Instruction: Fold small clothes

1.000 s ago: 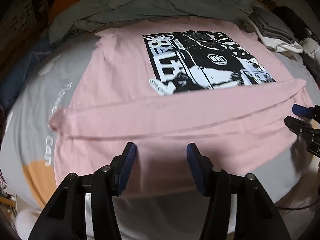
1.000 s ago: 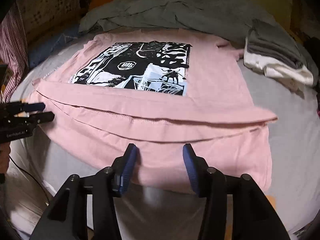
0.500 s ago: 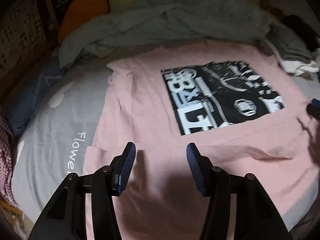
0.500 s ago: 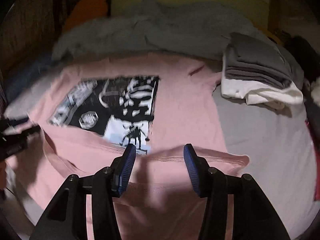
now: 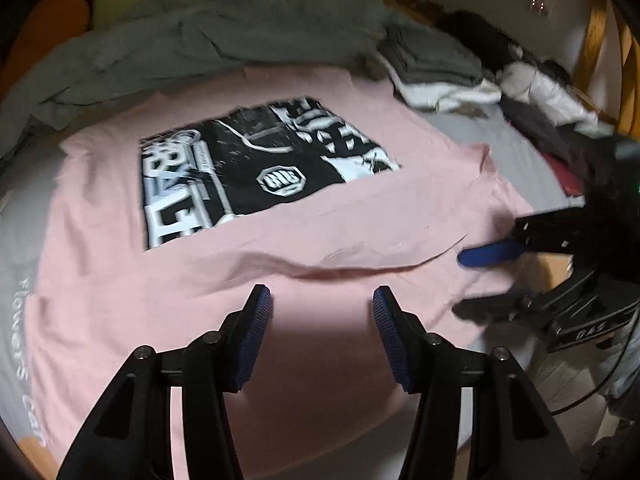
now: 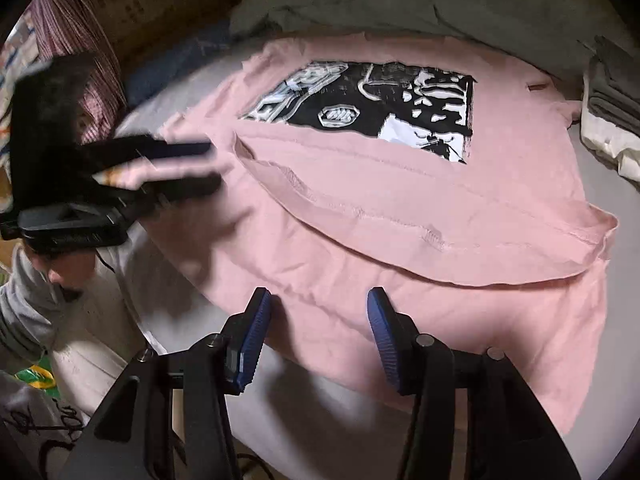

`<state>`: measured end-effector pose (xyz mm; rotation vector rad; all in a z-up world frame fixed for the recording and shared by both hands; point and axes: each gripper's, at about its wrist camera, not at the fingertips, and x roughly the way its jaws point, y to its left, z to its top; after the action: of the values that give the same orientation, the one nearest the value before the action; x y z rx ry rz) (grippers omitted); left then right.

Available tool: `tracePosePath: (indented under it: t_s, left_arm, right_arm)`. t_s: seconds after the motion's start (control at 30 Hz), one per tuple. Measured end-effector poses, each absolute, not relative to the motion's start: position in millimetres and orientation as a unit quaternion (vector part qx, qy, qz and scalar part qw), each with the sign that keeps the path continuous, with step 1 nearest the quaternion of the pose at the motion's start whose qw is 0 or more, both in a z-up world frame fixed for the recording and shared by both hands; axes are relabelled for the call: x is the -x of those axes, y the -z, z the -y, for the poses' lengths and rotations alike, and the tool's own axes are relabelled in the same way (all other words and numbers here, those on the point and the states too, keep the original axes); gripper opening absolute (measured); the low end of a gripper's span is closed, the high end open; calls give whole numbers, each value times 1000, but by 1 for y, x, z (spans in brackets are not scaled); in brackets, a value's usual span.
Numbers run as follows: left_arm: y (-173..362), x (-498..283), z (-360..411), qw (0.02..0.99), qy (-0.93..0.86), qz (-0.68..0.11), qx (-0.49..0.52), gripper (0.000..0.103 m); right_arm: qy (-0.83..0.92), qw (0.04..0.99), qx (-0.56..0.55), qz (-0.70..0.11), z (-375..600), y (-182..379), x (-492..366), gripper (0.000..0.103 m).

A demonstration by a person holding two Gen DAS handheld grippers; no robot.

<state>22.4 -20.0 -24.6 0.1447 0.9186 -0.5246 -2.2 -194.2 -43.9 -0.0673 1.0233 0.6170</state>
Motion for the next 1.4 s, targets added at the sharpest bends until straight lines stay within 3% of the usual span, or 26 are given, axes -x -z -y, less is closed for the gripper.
tracePosePath:
  t_s: [0.13, 0.27, 0.53, 0.77, 0.87, 1.0, 1.23, 1.27, 1.3, 1.4]
  left_arm:
    - [32, -51, 39, 872, 210, -429, -111, 53]
    - [31, -69, 28, 895, 159, -407, -87, 53]
    - [14, -50, -53, 932, 57, -357, -30, 52]
    - [-9, -39, -121, 939, -60, -338, -1, 53]
    - [-4, -40, -138, 932, -94, -351, -6, 53]
    - [-2, -43, -155, 925, -124, -358, -21, 53]
    - [10, -45, -185, 909, -104, -402, 39, 53]
    - [10, -45, -184, 909, -94, -404, 40, 53]
    - [10, -44, -184, 908, -72, -409, 50, 53]
    - [11, -45, -185, 899, 2, -424, 110, 53]
  right_arm:
    - [-191, 880, 47, -432, 202, 37, -18, 51]
    - [-35, 926, 75, -367, 231, 37, -34, 51]
    - [16, 951, -60, -302, 326, -2, -11, 51]
    - [-29, 936, -92, -338, 338, 3, -19, 50]
    - [-46, 932, -59, -354, 321, 12, -25, 30]
    - [-33, 938, -6, -344, 302, 17, -22, 28]
    - [-25, 925, -39, -376, 312, 35, -41, 27]
    - [-32, 924, -42, -378, 311, 37, -45, 15]
    - [-40, 923, -42, -381, 310, 38, -48, 10]
    - [-27, 929, -32, -368, 308, 36, -49, 3]
